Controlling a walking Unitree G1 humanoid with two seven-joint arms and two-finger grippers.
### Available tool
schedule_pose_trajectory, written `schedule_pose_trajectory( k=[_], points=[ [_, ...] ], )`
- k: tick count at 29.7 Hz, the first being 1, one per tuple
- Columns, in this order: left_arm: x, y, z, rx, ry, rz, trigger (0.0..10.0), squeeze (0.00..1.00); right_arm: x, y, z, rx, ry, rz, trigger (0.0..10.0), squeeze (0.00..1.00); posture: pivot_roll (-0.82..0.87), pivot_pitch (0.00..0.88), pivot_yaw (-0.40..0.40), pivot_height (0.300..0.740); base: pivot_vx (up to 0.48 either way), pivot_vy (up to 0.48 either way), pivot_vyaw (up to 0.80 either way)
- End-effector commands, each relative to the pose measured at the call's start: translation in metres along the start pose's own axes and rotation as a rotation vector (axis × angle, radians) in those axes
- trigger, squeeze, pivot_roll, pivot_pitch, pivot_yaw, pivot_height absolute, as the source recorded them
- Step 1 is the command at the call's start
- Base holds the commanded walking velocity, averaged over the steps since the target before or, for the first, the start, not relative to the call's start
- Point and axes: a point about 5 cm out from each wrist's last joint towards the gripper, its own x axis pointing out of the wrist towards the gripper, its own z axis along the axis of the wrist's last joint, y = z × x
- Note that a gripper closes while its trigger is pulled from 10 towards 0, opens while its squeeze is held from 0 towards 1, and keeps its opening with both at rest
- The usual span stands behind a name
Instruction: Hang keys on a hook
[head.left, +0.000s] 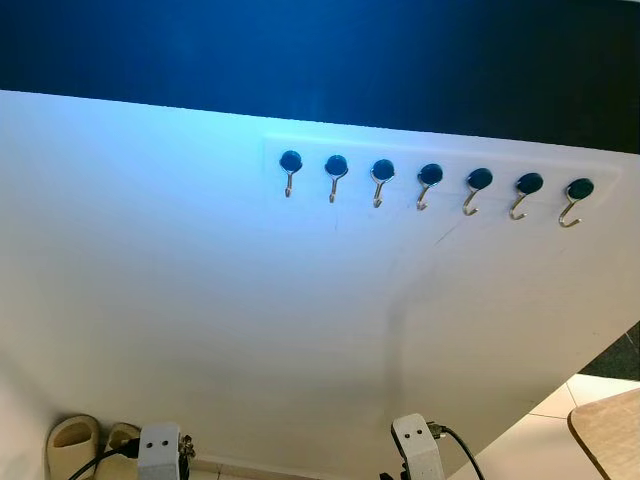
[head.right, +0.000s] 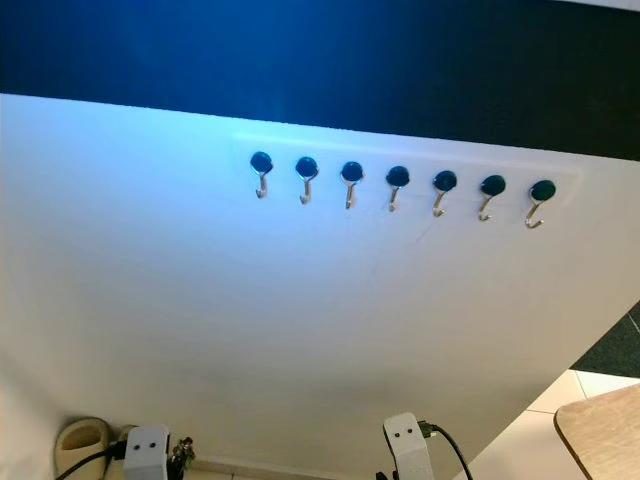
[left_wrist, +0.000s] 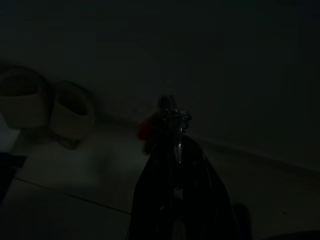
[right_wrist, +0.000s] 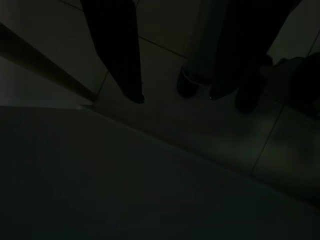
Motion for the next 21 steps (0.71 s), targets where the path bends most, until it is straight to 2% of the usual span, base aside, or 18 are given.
schedule_pose_trajectory(
  k=[1, 21],
  points=[
    [-0.0006, -0.0017, -0.0029, -0.006, 0.018, -0.01, 10.0, 0.0, -0.0013, -0.0002, -0.0054, 0.022, 0.021, -0.008, 10.0, 0.0, 0.08, 0.048, -0.041, 0.74, -0.307, 0.0, 0.0],
    [0.0003, -0.0008, -0.0022, 0.005, 0.024, -0.023, 10.0, 0.0, -0.0017, -0.0009, -0.0058, 0.019, 0.02, -0.012, 10.0, 0.0, 0.08, 0.034, -0.037, 0.74, -0.333, 0.0, 0.0]
  ],
)
